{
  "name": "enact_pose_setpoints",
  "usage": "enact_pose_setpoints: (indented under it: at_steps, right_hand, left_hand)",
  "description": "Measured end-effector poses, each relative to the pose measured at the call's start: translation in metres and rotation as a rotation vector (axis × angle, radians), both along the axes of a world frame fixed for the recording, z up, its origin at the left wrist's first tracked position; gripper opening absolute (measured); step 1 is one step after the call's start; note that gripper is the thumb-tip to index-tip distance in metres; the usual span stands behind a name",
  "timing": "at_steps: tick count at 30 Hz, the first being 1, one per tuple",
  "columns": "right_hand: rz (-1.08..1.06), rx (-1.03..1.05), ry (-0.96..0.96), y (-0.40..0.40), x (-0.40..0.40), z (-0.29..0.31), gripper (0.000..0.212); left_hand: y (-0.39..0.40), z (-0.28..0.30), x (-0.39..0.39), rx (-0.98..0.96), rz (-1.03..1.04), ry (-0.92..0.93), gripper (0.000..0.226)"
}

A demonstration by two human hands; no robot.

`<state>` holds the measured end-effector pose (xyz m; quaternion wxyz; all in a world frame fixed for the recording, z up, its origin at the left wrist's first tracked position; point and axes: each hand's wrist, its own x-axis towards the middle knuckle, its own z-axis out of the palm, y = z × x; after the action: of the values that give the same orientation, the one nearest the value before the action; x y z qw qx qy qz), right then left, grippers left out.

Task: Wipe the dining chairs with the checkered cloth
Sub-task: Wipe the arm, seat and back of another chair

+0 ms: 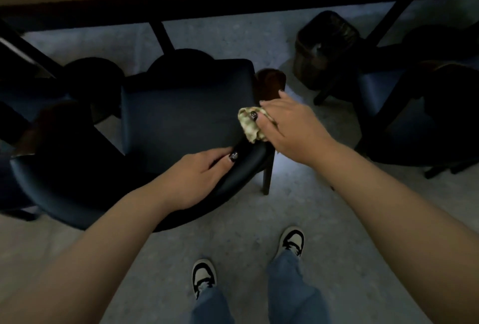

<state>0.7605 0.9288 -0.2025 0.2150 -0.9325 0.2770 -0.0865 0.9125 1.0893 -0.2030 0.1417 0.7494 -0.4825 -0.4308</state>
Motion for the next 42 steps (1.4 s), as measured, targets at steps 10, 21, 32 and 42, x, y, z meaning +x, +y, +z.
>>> enact_pose_setpoints:
  at_steps: [10,21,32,42]
  right_hand:
    - [-0.197,-0.189,-0.111,0.106,0.016,0.01,0.037]
    - [-0.658,0.064,-0.16,0.068,0.0,0.022,0.032]
    - [-0.341,0.006,-0.156,0.141,0.014,0.013,0.027]
    - [-0.556,0.075,-0.156,0.074,0.012,0.033,0.026]
  left_hand:
    - [0.04,0.004,0.021,-0.241,0.019,-0.249,0.028]
    - [0.058,0.003,0.039,-0.156,-0.324,-0.164,0.057]
    - [0.06,0.006,0.032,-0.262,-0.219,-0.207,0.046]
    - [0.061,0.006,0.033,-0.292,-0.173,-0.155,0.051]
